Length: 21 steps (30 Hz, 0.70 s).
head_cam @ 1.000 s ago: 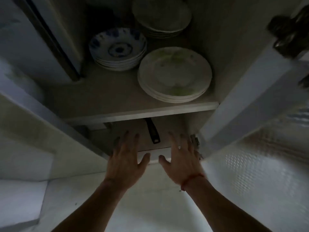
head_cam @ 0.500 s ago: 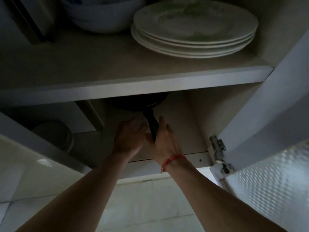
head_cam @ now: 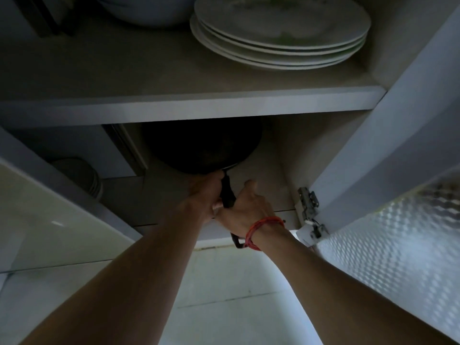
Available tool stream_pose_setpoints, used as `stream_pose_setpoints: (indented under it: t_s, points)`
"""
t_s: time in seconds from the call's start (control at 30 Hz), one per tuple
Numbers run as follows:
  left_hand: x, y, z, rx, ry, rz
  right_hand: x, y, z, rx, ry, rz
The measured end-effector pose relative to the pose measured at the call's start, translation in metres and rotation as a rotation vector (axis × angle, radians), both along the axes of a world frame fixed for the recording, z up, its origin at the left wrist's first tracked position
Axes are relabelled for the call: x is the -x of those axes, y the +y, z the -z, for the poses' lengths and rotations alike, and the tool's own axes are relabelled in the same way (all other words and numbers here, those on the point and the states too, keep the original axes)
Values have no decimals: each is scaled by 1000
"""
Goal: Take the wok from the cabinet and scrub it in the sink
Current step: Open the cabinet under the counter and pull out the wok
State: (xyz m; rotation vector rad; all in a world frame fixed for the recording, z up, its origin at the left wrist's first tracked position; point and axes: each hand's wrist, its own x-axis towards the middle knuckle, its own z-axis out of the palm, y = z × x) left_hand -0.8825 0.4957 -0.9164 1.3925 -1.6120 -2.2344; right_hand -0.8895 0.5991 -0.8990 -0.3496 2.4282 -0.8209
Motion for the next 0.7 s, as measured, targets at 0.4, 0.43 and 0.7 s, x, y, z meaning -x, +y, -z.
stream_pose_setpoints:
  t_s: [0.4,0.43,0.7]
  points:
    - [-39,34,-1,-31,-124,69,-22,28,-6,-95,-376,-22]
    - [-44,38,-2,-30,-144,104,-23,32,-7,-58,-450,17]
    - [-76,74,-19,60,-161,281,-43,64,-27,23,-704,245]
